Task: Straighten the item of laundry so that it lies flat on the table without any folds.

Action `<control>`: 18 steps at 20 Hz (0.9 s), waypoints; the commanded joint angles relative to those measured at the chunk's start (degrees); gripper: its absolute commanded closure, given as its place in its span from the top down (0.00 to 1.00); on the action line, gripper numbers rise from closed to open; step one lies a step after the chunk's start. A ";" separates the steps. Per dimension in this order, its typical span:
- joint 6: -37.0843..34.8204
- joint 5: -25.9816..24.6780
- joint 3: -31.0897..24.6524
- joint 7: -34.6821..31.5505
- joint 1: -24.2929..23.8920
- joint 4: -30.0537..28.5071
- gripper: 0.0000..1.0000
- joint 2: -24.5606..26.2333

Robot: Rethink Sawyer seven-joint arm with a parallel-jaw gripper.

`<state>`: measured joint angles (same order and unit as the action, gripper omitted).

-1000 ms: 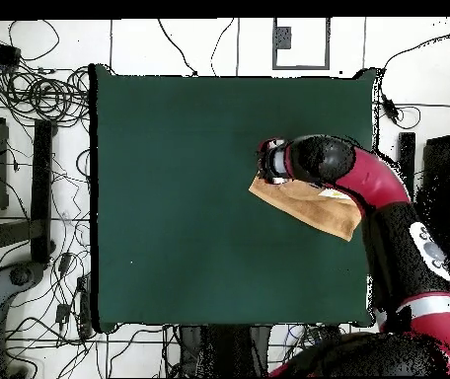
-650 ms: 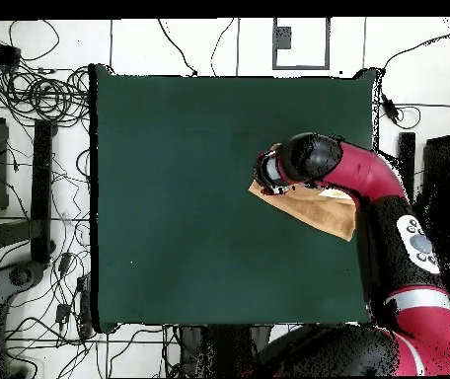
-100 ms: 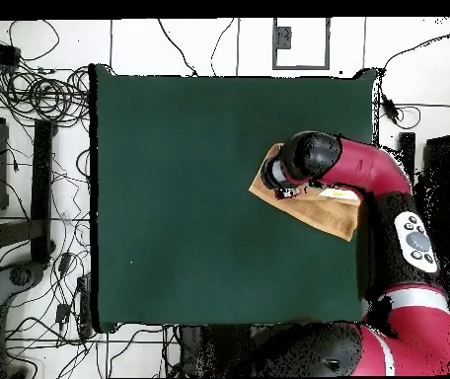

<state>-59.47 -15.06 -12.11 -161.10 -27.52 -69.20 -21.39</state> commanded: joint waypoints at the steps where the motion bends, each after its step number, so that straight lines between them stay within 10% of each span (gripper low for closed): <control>1: 5.39 0.60 0.70 -4.19 2.81 -1.22 1.00 4.63; 18: -0.09 -0.29 5.13 -4.77 5.99 1.58 1.00 5.55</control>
<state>-57.18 -15.08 -8.32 -161.10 -25.65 -67.49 -20.54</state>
